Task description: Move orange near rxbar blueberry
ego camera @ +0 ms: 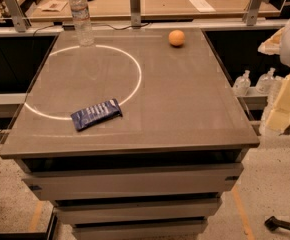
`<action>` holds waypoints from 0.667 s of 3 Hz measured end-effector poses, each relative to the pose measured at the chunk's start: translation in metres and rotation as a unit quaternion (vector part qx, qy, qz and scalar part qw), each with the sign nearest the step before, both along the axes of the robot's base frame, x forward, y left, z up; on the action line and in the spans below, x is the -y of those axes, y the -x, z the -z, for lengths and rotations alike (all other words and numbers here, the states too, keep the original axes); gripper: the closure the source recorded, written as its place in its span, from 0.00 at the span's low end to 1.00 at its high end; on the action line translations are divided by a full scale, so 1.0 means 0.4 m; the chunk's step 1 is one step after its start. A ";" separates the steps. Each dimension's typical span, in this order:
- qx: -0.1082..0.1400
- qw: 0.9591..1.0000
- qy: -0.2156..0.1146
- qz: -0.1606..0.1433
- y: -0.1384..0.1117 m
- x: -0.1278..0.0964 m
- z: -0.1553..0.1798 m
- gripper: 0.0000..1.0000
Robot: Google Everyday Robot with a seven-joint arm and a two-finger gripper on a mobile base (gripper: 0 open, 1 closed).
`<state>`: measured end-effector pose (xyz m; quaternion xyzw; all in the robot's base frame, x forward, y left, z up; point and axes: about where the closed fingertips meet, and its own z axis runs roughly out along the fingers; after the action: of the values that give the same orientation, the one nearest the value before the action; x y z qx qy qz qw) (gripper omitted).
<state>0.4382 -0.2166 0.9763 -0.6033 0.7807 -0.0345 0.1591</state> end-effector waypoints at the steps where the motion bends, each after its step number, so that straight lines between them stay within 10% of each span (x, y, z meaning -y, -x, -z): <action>1: 0.000 1.000 0.000 0.000 0.000 0.000 0.000 0.00; 2: 0.005 1.000 -0.013 0.002 -0.010 -0.003 -0.004 0.00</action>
Offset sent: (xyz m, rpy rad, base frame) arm 0.0106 0.0019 -0.0014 0.0680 -0.0026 -0.0072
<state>0.4422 -0.2153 0.9779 -0.5998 0.7812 -0.0278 0.1706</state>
